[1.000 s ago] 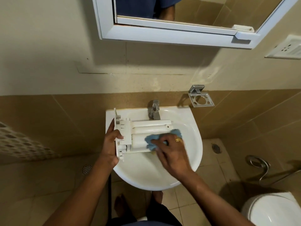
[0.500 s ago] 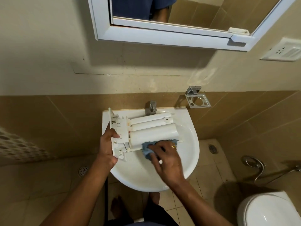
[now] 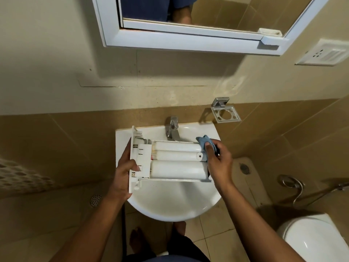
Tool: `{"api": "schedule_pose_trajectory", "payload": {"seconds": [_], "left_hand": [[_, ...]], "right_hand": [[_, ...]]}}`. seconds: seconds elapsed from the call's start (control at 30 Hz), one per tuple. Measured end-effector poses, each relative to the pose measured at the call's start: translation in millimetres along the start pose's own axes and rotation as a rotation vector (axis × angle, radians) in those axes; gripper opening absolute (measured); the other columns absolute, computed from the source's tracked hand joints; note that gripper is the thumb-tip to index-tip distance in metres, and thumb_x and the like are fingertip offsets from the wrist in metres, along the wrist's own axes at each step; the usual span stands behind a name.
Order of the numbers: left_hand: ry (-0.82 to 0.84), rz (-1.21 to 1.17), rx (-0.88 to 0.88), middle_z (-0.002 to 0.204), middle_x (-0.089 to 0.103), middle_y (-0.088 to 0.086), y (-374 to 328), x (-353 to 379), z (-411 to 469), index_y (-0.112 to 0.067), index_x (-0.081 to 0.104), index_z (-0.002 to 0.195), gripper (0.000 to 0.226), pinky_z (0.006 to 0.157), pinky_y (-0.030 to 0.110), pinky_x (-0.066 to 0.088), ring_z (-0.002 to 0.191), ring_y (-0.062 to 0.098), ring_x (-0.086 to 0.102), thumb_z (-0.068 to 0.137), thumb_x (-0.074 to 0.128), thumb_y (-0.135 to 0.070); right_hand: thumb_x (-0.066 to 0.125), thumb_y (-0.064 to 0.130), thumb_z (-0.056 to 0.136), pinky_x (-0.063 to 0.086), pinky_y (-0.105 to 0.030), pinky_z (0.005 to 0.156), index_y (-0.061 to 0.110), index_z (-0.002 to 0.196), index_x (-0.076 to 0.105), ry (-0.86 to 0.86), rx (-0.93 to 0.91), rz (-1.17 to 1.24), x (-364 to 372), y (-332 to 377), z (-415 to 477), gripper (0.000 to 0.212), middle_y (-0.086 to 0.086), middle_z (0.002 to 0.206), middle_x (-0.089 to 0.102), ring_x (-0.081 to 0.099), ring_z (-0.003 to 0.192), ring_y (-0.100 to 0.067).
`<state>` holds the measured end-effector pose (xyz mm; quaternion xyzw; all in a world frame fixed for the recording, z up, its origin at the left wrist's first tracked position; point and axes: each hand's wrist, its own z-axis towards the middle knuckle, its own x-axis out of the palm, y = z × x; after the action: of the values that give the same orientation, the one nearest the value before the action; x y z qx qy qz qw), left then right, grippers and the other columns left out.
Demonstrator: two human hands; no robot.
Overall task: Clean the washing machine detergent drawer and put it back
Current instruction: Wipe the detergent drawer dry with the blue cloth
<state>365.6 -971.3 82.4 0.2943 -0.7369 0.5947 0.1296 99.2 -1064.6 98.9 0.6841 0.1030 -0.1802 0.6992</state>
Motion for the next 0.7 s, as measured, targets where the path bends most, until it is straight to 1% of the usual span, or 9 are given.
{"api": "schedule_pose_trajectory", "payload": {"seconds": [0.07, 0.13, 0.23, 0.33, 0.43, 0.53, 0.57, 0.67, 0.7], "left_hand": [[0.031, 0.034, -0.001, 0.134, 0.067, 0.012, 0, 2, -2, -0.023, 0.047, 0.154, 0.103, 0.081, 0.033, 0.061, 0.108, 0.028, 0.070, 0.053, 0.051, -0.002], [0.071, 0.042, -0.009, 0.126, 0.071, 0.011, -3, 2, -6, -0.019, 0.044, 0.156, 0.111, 0.075, 0.031, 0.062, 0.101, 0.026, 0.072, 0.046, 0.059, -0.009], [0.082, 0.054, -0.031, 0.119, 0.073, 0.010, -5, -2, -6, -0.017, 0.043, 0.155, 0.109, 0.071, 0.032, 0.061, 0.098, 0.027, 0.072, 0.048, 0.055, -0.005], [0.108, 0.059, -0.085, 0.133, 0.067, 0.012, -8, -6, -4, -0.024, 0.045, 0.155, 0.098, 0.078, 0.035, 0.062, 0.110, 0.031, 0.069, 0.061, 0.049, 0.002], [0.146, 0.068, -0.182, 0.141, 0.064, 0.017, -13, -9, 0, -0.030, 0.047, 0.154, 0.083, 0.090, 0.043, 0.060, 0.119, 0.037, 0.066, 0.075, 0.067, -0.011], [0.104, 0.147, -0.242, 0.134, 0.069, 0.012, -24, -11, 7, -0.025, 0.053, 0.149, 0.103, 0.102, 0.049, 0.053, 0.124, 0.035, 0.066, 0.057, 0.097, -0.036], [0.092, 0.196, -0.249, 0.129, 0.072, 0.010, -26, -11, 9, -0.020, 0.053, 0.150, 0.109, 0.103, 0.046, 0.052, 0.122, 0.032, 0.067, 0.051, 0.097, -0.034], [0.052, 0.276, -0.258, 0.086, 0.074, 0.003, -21, -8, 9, 0.008, 0.047, 0.146, 0.095, 0.075, 0.030, 0.055, 0.082, 0.020, 0.072, 0.055, 0.069, -0.012], [0.019, 0.280, -0.234, 0.086, 0.072, 0.005, -18, -7, 9, 0.005, 0.049, 0.146, 0.094, 0.076, 0.032, 0.053, 0.083, 0.022, 0.068, 0.054, 0.063, -0.009]], "right_hand": [[0.068, 0.038, 0.096, 0.058, -0.040, 0.087, 0.026, 0.107, 0.076, -0.050, 0.161, 0.146, 4, 3, 12, 0.018, 0.007, 0.104, 0.076, 0.071, 0.101, -0.021], [0.069, 0.030, 0.097, 0.054, -0.037, 0.081, 0.019, 0.102, 0.076, -0.043, 0.254, 0.230, -1, 7, 24, 0.015, 0.001, 0.097, 0.076, 0.070, 0.094, -0.023], [0.068, 0.032, 0.098, 0.053, -0.037, 0.083, 0.013, 0.107, 0.075, 0.202, 0.385, 0.217, -9, 13, 37, 0.023, -0.013, 0.106, 0.077, 0.069, 0.091, -0.023], [0.075, 0.028, 0.093, 0.057, -0.038, 0.078, 0.008, 0.114, 0.073, 0.374, 0.568, 0.320, -14, 14, 35, 0.029, -0.020, 0.109, 0.076, 0.071, 0.087, -0.028], [0.078, 0.022, 0.091, 0.059, -0.037, 0.074, 0.008, 0.109, 0.075, 0.298, 0.550, 0.393, -14, 13, 27, 0.022, -0.020, 0.100, 0.075, 0.071, 0.081, -0.028], [0.075, 0.019, 0.094, 0.058, -0.040, 0.080, 0.006, 0.106, 0.075, 0.260, 0.430, 0.402, -15, 12, 17, 0.017, -0.018, 0.100, 0.077, 0.071, 0.082, -0.027], [0.074, 0.019, 0.095, 0.057, -0.040, 0.080, 0.006, 0.104, 0.075, 0.285, 0.370, 0.371, -15, 12, 15, 0.016, -0.017, 0.098, 0.076, 0.070, 0.082, -0.026], [0.071, 0.020, 0.098, 0.054, -0.033, 0.075, 0.009, 0.100, 0.075, 0.325, 0.262, 0.288, -17, 13, 13, 0.012, -0.009, 0.088, 0.074, 0.068, 0.078, -0.019], [0.070, 0.022, 0.098, 0.053, -0.030, 0.072, 0.011, 0.099, 0.075, 0.326, 0.238, 0.247, -18, 13, 14, 0.012, -0.004, 0.084, 0.074, 0.067, 0.075, -0.015]]}}
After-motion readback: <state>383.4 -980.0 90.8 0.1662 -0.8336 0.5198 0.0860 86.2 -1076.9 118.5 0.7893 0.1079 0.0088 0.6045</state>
